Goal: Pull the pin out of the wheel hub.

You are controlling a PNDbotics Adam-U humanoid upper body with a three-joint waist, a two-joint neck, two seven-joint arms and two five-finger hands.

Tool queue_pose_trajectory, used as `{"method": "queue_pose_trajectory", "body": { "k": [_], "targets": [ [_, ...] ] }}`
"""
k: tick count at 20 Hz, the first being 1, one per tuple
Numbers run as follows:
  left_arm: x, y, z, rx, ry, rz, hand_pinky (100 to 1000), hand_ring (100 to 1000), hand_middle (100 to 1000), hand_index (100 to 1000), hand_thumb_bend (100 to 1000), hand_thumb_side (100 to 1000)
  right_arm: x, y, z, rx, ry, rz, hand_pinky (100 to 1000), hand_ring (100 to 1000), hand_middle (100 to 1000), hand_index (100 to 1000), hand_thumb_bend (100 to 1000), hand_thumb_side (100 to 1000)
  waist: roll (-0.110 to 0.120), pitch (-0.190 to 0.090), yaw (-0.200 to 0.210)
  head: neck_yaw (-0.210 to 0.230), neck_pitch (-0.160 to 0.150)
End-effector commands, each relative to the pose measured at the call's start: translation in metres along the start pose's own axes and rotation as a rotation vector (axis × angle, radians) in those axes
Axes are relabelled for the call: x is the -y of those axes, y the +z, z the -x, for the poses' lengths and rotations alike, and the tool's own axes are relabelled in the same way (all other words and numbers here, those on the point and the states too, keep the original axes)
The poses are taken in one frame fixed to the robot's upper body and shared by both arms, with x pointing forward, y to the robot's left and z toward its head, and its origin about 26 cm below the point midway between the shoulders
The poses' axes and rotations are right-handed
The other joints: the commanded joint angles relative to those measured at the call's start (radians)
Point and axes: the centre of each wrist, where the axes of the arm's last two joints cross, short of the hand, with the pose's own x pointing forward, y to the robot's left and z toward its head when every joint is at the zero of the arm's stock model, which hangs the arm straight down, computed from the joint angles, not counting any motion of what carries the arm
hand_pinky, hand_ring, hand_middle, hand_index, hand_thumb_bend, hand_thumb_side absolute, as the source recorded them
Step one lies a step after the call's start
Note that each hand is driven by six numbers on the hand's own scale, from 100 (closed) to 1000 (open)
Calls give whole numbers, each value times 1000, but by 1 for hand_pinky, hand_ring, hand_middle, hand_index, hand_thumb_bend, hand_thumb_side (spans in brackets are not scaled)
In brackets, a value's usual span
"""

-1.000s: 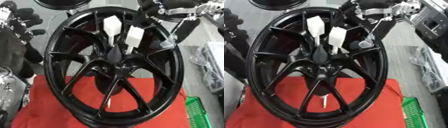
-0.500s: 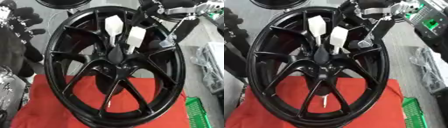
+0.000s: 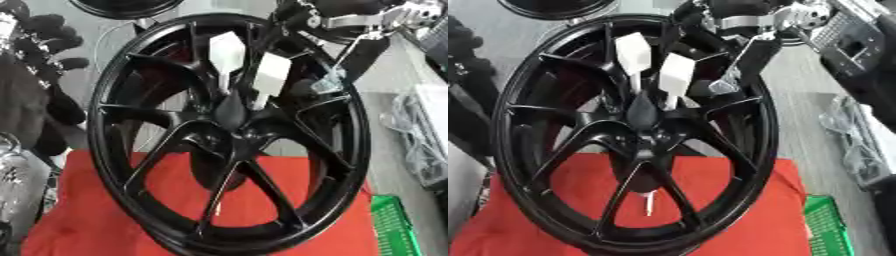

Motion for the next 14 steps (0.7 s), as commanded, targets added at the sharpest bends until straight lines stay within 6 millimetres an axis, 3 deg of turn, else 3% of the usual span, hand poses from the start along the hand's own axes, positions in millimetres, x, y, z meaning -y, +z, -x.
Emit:
{"method": "queue_pose_trajectory", "body": {
  "k": [1,14],
  "targets": [
    [1,-2,-9,32,-5,11,687,750,621,694,133,740,9,6,4,53,75,-91,858,806,779,829,314,587,3,-13,2,-4,-12],
    [2,-3,-10,37,-1,11,687,750,619,692,134,740,-3,5,10,52,72,-114,857,804,775,823,306,572,1,-7,8,-7,-11]
  ]
}}
